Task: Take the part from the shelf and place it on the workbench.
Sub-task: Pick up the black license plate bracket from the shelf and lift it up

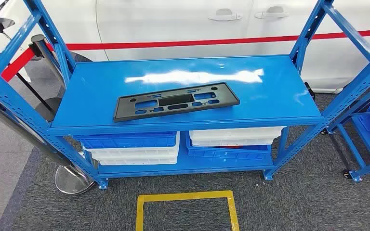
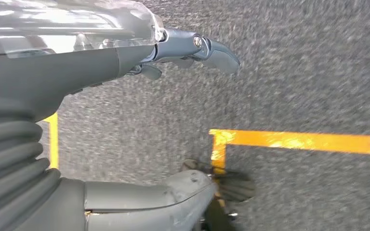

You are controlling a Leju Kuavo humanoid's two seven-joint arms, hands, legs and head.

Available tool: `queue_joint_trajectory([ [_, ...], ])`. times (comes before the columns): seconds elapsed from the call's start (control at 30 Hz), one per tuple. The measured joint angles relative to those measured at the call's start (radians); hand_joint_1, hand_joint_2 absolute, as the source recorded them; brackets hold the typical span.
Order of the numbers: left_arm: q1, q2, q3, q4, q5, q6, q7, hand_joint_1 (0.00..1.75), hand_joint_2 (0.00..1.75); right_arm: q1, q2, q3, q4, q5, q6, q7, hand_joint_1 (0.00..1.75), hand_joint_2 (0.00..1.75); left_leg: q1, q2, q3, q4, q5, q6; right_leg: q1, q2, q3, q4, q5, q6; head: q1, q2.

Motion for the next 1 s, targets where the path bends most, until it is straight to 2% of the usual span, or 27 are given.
queue_joint_trajectory([
  [0.2,-0.011,-0.007,0.049,0.014,-0.001,0.050,-0.072,0.00,0.00,0.007,0.031,-0.047,-0.035,0.046,-0.027,-0.095,0.00,1.75,0.000,0.000,0.000,0.000,0.000,0.000,0.000,0.000,0.000,0.000,0.000,0.000,0.000,0.000],
  [0.5,-0.033,-0.005,0.094,0.026,-0.053,0.070,-0.194,0.00,0.00,0.024,0.024,-0.037,-0.292,-0.025,-0.022,-0.238,0.00,1.75,-0.001,0.000,0.001,0.000,0.000,0.000,-0.001,0.000,0.001,0.000,0.000,0.000,0.000,0.000],
  [0.7,-0.043,-0.002,0.109,0.038,-0.088,0.070,-0.237,0.00,0.00,0.058,0.008,0.036,-0.494,-0.032,-0.041,-0.291,0.00,1.75,-0.001,0.000,0.001,0.000,0.000,0.000,-0.001,0.000,0.001,0.000,0.000,0.000,0.000,0.000],
  [0.97,-0.056,0.000,0.120,0.054,-0.136,0.076,-0.265,0.00,0.00,0.091,-0.042,0.179,-0.750,-0.010,-0.103,-0.335,0.00,1.75,-0.001,0.000,0.001,0.000,0.000,0.000,-0.001,0.000,0.001,0.000,0.000,0.000,0.000,0.000],
  [1.0,-0.058,0.000,0.121,0.056,-0.141,0.079,-0.267,0.00,0.00,0.093,-0.049,0.199,-0.780,-0.006,-0.112,-0.339,0.00,1.31,-0.001,0.000,0.001,0.000,0.000,0.000,-0.001,0.000,0.001,0.000,0.000,0.000,0.000,0.000],
])
